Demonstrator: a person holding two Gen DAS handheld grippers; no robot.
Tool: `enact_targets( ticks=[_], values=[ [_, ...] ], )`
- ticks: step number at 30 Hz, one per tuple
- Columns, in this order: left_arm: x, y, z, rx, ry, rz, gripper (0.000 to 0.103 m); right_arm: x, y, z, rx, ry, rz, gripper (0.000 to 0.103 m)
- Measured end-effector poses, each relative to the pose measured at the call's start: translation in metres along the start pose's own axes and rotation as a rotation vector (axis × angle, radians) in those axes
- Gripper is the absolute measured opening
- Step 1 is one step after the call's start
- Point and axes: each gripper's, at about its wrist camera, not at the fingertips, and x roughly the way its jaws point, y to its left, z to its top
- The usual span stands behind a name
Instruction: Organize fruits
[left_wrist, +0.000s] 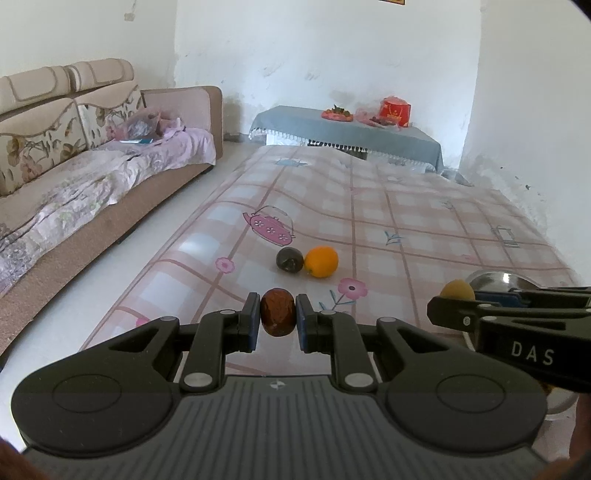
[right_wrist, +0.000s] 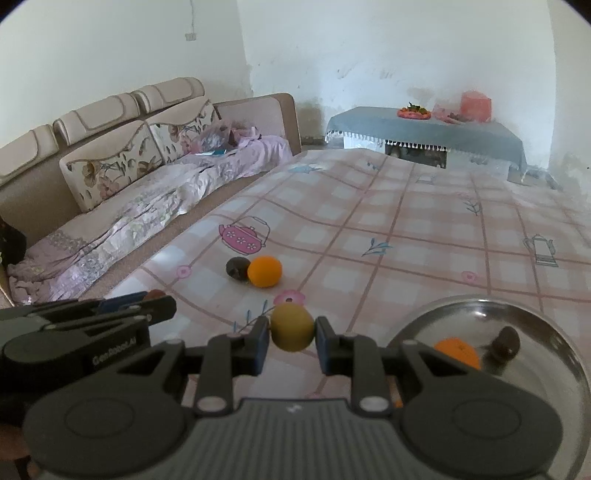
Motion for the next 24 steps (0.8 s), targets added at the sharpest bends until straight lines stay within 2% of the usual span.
enact_targets(
  ticks=[24],
  values=[
    [-0.024, -0.020, -0.006, 0.040, -0.037, -0.042, 0.020, -0.043, -0.006, -0.016, 0.027, -0.047, -0.040, 0.024]
  ],
)
